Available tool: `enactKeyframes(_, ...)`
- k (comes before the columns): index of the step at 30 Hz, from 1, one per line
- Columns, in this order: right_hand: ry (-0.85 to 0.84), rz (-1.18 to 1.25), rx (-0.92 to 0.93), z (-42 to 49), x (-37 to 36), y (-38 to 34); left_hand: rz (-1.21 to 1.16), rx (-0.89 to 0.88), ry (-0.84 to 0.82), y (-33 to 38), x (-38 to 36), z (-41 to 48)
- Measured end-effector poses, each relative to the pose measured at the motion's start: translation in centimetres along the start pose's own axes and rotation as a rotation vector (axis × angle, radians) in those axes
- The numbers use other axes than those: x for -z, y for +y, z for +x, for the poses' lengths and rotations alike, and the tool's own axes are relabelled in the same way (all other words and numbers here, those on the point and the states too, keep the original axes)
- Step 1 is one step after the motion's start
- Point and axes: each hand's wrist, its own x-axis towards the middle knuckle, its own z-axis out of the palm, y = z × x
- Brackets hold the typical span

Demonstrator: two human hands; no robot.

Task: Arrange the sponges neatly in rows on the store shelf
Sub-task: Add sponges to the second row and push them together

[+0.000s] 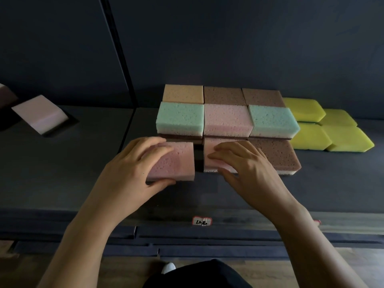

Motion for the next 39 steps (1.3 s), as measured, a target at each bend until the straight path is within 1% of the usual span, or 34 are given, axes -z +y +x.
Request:
enactKeyframes(6,-0.002,0.025,0.009,0.1,-0.4,0.5,-0.005,0.036,-0.022,-0.4,-1.2,0.4)
enactKeyframes(13,0.021,0.061,-0.002,0.0,-0.6,0.6,0.068,0.056,-0.07,0.0,-2.6,1.0)
enactKeyframes(21,-0.007,0.072,-0.005,0.0,-0.7,1.0,0.069,0.004,-0.056,0.6,-3.1,1.5)
enactKeyframes(29,-0.014,0.086,0.0,0.0,-0.7,1.0,0.077,0.025,-0.039,1.2,-3.5,2.4)
enactKeyframes(39,-0.021,0.022,0.003,0.0,-0.3,0.8,0.131,0.078,-0.003,2.3,-4.3,2.8)
